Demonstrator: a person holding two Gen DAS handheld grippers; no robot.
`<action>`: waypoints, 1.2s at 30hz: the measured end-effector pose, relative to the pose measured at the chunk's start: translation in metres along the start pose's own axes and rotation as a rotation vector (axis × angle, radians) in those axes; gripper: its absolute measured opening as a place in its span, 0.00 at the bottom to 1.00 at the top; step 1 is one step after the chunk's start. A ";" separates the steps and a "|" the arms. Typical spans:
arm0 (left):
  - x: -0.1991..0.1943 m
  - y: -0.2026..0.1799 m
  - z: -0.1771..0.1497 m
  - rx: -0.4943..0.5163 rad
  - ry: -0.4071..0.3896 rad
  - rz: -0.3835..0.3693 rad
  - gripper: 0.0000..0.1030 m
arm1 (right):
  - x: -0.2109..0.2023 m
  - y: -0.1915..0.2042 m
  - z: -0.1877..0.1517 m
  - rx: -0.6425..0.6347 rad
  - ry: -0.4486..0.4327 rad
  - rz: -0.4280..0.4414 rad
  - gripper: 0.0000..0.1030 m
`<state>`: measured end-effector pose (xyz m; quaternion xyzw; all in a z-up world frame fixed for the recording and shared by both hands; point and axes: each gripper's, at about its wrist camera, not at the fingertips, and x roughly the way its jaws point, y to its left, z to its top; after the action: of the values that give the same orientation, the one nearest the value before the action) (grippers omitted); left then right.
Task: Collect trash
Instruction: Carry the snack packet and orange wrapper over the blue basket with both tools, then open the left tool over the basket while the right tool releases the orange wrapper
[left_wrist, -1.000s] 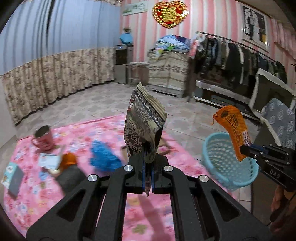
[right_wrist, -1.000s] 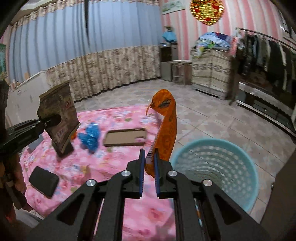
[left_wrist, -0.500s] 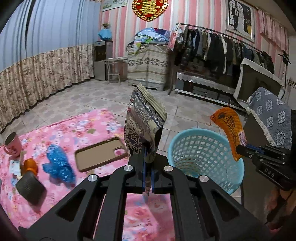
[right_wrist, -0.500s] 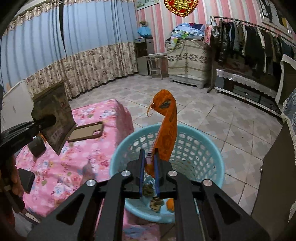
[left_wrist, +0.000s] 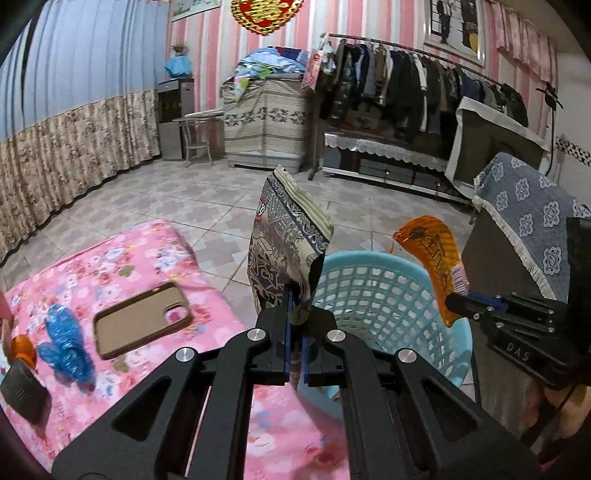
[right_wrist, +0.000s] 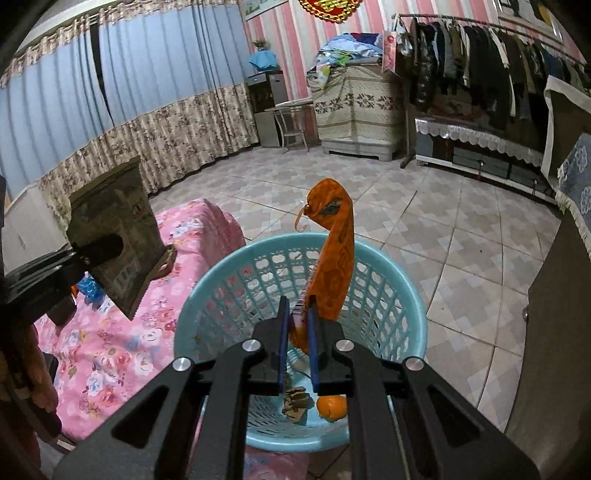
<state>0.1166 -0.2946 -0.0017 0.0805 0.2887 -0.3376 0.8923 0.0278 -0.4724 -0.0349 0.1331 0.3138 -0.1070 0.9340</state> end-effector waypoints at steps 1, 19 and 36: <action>0.004 -0.004 0.001 0.006 0.002 -0.008 0.02 | 0.002 -0.003 -0.001 0.008 0.001 -0.001 0.09; 0.030 -0.029 -0.003 0.051 0.017 0.020 0.60 | 0.012 -0.022 -0.006 0.059 0.016 -0.013 0.09; -0.047 0.061 -0.012 -0.113 -0.041 0.197 0.95 | 0.031 0.007 -0.008 0.030 0.034 0.032 0.10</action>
<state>0.1228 -0.2182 0.0123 0.0512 0.2797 -0.2329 0.9300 0.0497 -0.4668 -0.0591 0.1539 0.3260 -0.0946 0.9280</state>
